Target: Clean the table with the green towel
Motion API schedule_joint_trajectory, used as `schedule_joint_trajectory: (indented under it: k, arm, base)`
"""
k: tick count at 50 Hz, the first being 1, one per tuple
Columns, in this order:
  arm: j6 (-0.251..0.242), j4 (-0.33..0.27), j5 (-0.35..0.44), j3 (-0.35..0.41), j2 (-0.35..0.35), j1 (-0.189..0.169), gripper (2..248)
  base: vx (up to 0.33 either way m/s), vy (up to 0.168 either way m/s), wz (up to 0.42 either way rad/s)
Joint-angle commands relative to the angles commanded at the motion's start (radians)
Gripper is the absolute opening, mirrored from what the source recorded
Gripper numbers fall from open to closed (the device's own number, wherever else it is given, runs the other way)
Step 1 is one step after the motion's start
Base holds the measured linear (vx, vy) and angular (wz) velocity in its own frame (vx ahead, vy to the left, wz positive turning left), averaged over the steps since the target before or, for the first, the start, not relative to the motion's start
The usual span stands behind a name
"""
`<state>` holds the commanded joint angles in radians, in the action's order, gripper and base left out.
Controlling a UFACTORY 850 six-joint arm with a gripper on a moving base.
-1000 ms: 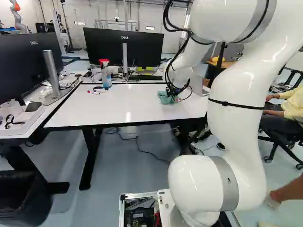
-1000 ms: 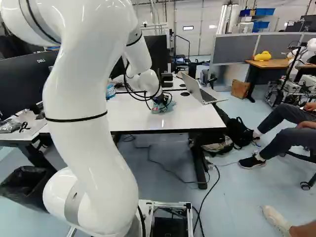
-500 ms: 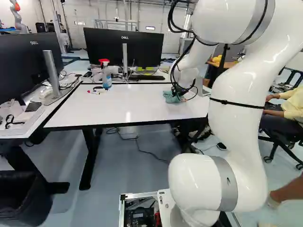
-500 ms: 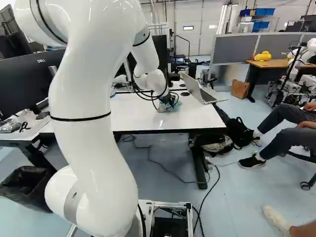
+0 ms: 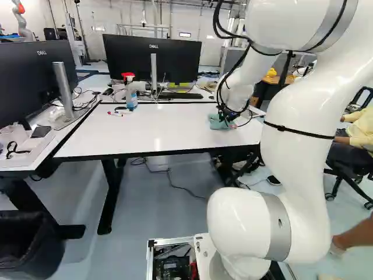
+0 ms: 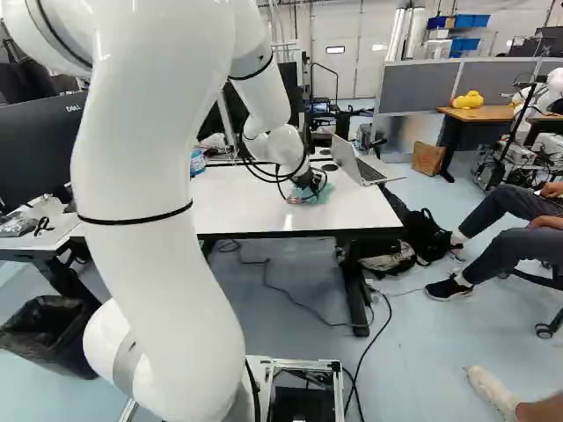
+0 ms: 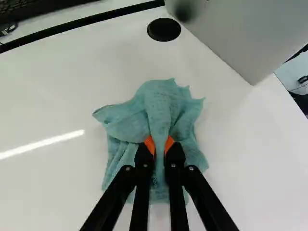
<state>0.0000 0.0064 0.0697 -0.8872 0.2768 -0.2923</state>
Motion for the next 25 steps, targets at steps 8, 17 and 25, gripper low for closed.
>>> schedule_joint_trajectory:
  k: [8,17,25]
  arm:
    - [0.000,0.000,0.000,0.041,-0.034,-0.005,40]
    - [0.000,0.000,0.000,0.083,-0.070,0.005,40]
    - [0.000,0.000,0.000,0.116,-0.098,0.022,40]
  base:
    - [0.000,0.000,0.000]
    - [0.000,0.000,0.000]
    - [0.000,0.000,0.000]
